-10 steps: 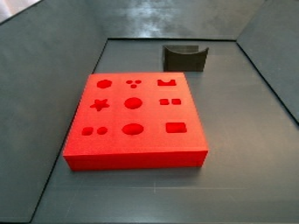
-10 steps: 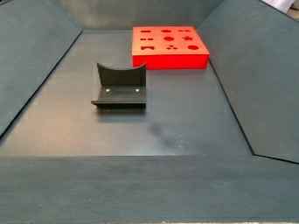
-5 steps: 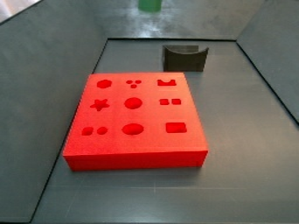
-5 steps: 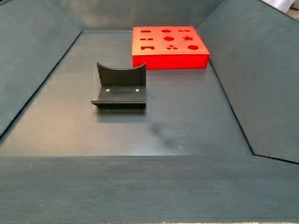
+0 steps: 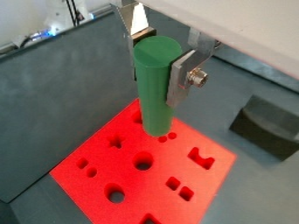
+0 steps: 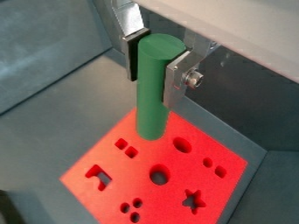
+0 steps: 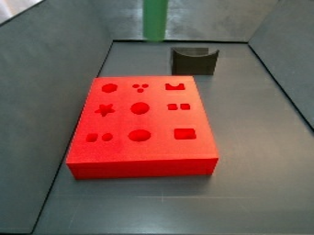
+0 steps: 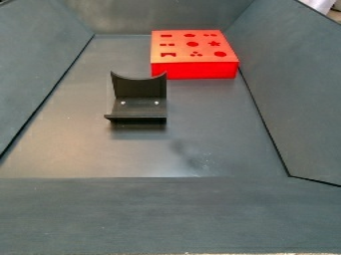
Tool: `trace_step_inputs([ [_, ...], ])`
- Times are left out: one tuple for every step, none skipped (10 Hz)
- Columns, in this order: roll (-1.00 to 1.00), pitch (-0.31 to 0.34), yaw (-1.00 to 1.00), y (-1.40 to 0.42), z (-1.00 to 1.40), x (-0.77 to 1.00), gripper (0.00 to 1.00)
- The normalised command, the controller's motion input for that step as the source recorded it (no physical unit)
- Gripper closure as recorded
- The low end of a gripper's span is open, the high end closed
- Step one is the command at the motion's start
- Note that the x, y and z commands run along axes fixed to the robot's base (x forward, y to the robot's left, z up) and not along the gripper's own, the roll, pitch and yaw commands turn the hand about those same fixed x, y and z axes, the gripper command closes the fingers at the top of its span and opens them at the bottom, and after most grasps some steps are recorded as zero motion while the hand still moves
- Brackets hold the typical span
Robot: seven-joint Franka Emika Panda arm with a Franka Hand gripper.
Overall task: Pick up the round object. Move up. Place the round object on the fixture. Regrasp the round object. Move to above the board. Insert the round object.
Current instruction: Insert the round object.
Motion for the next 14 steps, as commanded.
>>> trace_step_inputs([
  [0.04,-0.171,0.05,0.0,-0.95,-0.28,1.0],
  [0.05,-0.136,0.05,0.0,-1.0,-0.19,1.0],
  [0.06,-0.12,0.04,0.0,-1.0,-0.16,1.0],
  [0.03,-0.111,0.06,-0.01,-1.0,-0.1,1.0],
  [0.02,-0.12,0.05,-0.01,-1.0,-0.1,1.0],
  [0.02,-0.15,0.0,0.0,-0.98,-0.08,1.0],
  [0.0,-0.153,0.0,0.0,-0.92,-0.01,1.0],
  [0.01,-0.15,0.0,-0.05,-0.92,0.0,1.0],
  [0.0,-0.144,0.0,-0.1,-0.91,0.04,1.0],
  [0.0,-0.107,0.0,-0.07,-0.92,0.21,1.0],
  [0.0,-0.084,0.02,-0.01,-0.92,0.33,1.0],
  [0.0,-0.066,0.03,0.0,-0.88,0.4,1.0],
  [0.0,-0.053,0.06,0.01,-0.89,0.45,1.0],
  [0.01,-0.074,0.02,0.0,-0.9,0.33,1.0],
])
